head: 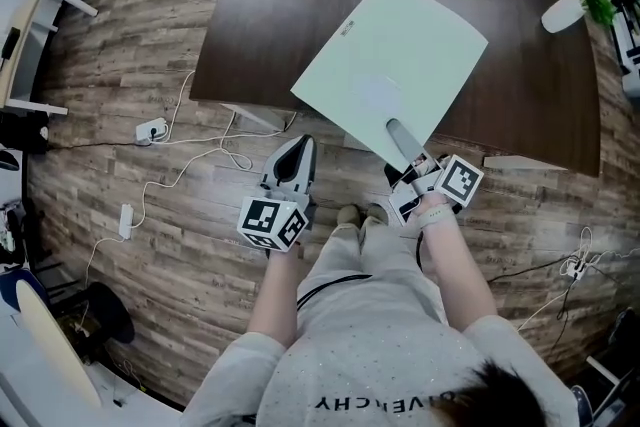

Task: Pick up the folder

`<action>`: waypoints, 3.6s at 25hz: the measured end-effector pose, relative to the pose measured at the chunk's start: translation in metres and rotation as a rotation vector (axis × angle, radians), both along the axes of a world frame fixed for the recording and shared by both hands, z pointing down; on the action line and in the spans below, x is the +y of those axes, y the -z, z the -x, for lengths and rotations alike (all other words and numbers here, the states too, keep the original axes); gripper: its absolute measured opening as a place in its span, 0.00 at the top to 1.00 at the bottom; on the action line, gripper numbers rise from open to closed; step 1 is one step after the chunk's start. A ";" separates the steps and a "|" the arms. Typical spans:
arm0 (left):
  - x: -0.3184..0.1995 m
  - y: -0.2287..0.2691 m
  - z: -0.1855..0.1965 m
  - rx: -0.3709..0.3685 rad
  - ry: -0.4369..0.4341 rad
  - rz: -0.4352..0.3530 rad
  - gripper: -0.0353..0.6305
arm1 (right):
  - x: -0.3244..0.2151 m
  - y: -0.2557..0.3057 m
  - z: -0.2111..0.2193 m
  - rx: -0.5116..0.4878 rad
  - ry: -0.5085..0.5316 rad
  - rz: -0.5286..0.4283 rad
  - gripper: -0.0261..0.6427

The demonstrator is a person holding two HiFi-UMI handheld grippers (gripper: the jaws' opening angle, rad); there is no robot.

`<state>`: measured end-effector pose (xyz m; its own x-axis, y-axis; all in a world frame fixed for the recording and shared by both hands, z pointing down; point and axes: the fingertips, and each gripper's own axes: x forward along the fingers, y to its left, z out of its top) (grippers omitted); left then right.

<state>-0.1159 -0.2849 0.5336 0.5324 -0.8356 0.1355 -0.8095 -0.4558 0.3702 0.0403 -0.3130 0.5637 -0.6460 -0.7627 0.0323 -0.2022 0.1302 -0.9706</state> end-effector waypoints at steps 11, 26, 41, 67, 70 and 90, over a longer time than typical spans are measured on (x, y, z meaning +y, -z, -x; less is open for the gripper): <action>-0.003 0.030 -0.009 -0.016 -0.001 -0.028 0.95 | -0.003 0.029 -0.033 0.114 -0.032 -0.057 0.55; -0.012 0.068 -0.037 -0.021 0.021 -0.047 0.95 | -0.013 0.087 -0.082 0.243 -0.056 -0.196 0.56; -0.019 0.090 -0.050 -0.012 0.040 -0.071 0.95 | -0.015 0.107 -0.110 0.366 -0.096 -0.231 0.57; -0.044 0.143 -0.053 -0.035 0.028 -0.147 0.95 | -0.035 0.169 -0.143 0.615 -0.201 -0.427 0.57; -0.044 0.147 -0.053 -0.037 0.031 -0.156 0.95 | -0.037 0.176 -0.145 0.637 -0.215 -0.449 0.57; -0.052 0.167 -0.060 -0.047 0.048 -0.206 0.95 | -0.037 0.201 -0.164 0.717 -0.268 -0.543 0.57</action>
